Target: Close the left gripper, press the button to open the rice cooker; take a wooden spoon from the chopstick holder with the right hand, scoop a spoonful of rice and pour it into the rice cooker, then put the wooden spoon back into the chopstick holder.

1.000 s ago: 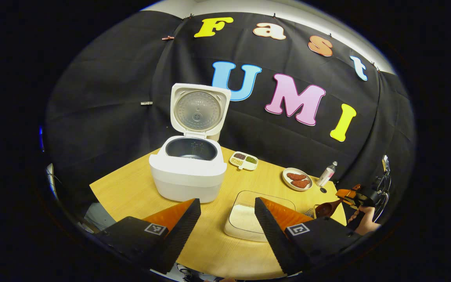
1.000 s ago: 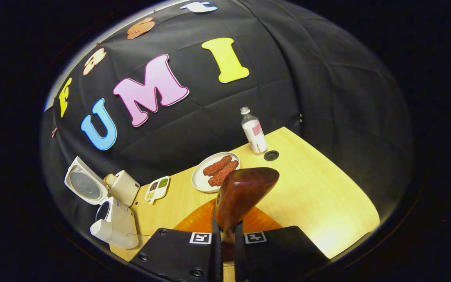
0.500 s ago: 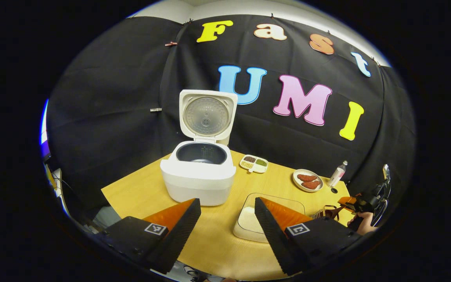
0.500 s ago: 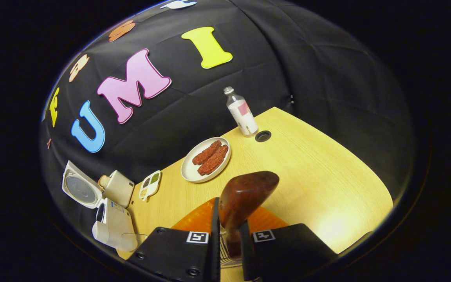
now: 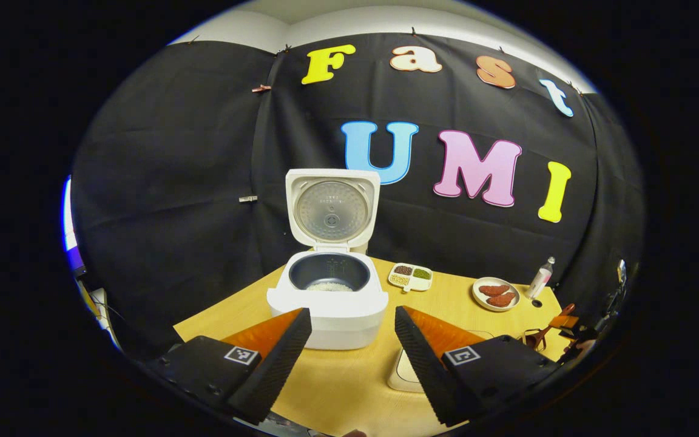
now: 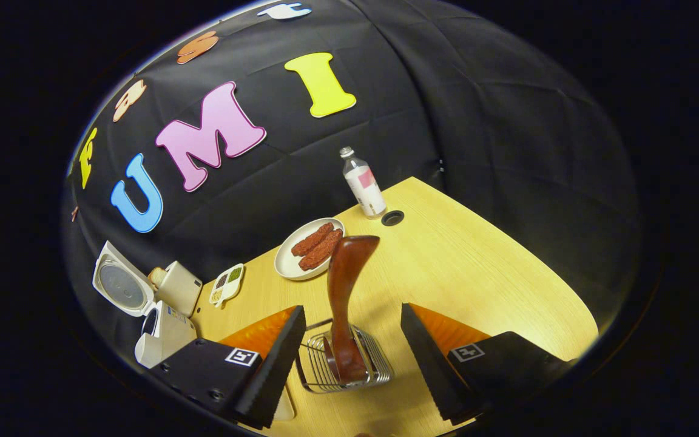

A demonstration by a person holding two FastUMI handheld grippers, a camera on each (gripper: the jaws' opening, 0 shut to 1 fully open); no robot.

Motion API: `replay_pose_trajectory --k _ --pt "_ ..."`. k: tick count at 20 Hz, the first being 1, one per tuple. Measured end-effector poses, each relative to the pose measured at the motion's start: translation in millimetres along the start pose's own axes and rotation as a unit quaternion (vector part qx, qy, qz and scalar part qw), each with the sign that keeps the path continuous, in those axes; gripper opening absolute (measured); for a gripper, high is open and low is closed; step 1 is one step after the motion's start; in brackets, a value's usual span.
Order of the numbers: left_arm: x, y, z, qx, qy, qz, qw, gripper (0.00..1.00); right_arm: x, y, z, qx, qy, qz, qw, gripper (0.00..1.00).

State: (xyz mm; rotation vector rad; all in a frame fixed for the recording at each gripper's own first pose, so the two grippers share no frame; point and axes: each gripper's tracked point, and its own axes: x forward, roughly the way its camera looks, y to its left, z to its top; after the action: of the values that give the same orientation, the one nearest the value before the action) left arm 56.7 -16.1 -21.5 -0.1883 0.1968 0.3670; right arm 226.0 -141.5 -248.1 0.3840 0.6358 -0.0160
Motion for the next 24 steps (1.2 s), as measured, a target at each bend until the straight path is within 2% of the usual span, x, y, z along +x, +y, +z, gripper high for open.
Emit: replay_pose_trajectory --k 3,6,11,13,14,17,24 --pt "16 23 33 -0.017 -0.015 0.007 1.000 0.95 -26 -11 2 -0.023 -0.016 -0.017 0.999 0.98" --pt "39 47 73 -0.007 -0.039 0.013 0.999 0.96 -55 -13 18 -0.059 -0.051 -0.031 0.997 0.98" --pt "89 83 138 -0.027 -0.052 0.002 0.998 0.96 -108 29 51 -0.097 -0.127 -0.011 0.987 0.98" --pt "116 96 153 -0.019 -0.042 0.000 0.999 0.95 -127 48 57 -0.115 -0.148 -0.007 0.982 0.98" --pt "131 104 159 -0.016 -0.036 0.005 0.999 0.95 -135 57 57 -0.123 -0.154 -0.001 0.980 0.98" --pt "166 109 187 -0.026 -0.036 -0.012 0.999 0.95 -158 86 42 -0.151 -0.147 0.017 0.977 0.98" --pt "247 104 259 -0.020 -0.073 -0.054 0.996 0.95 -198 113 18 -0.187 -0.150 0.009 0.971 0.99"
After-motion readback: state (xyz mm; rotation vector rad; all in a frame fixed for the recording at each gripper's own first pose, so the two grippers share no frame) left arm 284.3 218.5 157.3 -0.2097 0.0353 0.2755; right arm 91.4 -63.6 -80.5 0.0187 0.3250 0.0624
